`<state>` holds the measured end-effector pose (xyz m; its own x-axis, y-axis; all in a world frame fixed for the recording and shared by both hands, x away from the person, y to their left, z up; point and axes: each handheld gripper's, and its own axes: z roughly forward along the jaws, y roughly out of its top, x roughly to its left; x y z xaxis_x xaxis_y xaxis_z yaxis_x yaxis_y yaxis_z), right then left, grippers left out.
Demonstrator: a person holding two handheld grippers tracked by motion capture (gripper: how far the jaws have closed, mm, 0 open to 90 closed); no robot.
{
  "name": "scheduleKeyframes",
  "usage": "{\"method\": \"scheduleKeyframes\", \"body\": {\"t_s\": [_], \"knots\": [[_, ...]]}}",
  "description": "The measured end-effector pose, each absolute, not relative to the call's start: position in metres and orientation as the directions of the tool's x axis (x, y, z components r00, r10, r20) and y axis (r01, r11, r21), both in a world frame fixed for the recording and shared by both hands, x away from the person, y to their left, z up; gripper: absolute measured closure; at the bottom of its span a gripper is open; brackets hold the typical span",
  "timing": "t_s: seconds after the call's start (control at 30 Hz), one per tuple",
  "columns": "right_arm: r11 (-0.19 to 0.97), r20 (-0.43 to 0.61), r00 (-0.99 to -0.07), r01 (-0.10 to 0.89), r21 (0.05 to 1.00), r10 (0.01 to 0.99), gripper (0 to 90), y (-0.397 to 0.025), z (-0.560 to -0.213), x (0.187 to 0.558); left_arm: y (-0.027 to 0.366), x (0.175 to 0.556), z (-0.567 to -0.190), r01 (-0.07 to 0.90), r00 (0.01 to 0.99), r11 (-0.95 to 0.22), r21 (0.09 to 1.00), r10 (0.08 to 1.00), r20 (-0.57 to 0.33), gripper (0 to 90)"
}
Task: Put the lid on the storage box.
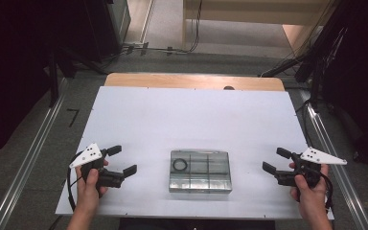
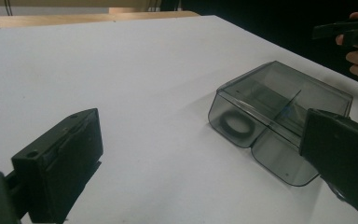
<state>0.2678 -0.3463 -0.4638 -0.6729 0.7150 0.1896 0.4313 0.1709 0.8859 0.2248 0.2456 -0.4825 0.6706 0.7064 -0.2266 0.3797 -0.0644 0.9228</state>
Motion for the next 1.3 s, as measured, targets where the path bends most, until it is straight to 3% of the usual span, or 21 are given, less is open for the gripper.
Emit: {"method": "scheduleKeyframes", "body": {"t_s": [0.73,0.8,0.97,1.3], "knots": [[0.084,0.216,-0.626,0.412,0.907,0.749,5.4,-0.386,-0.474,0.272,0.261,0.227,-0.491,0.373,0.635,-0.038,0.927,0.738,-0.226,0.0],[0.093,0.202,-0.63,0.403,0.911,0.75,0.0,-0.386,-0.475,0.272,0.259,0.227,-0.492,0.368,0.639,-0.032,0.929,0.735,-0.227,0.0],[0.126,0.149,-0.628,0.372,0.919,0.764,0.0,-0.381,-0.476,0.27,0.256,0.231,-0.495,0.367,0.639,-0.044,0.929,0.738,-0.217,0.0],[0.146,0.158,-0.633,0.401,0.904,0.758,0.0,-0.375,-0.49,0.27,0.252,0.233,-0.498,0.377,0.633,-0.038,0.925,0.74,-0.227,0.0]]}}
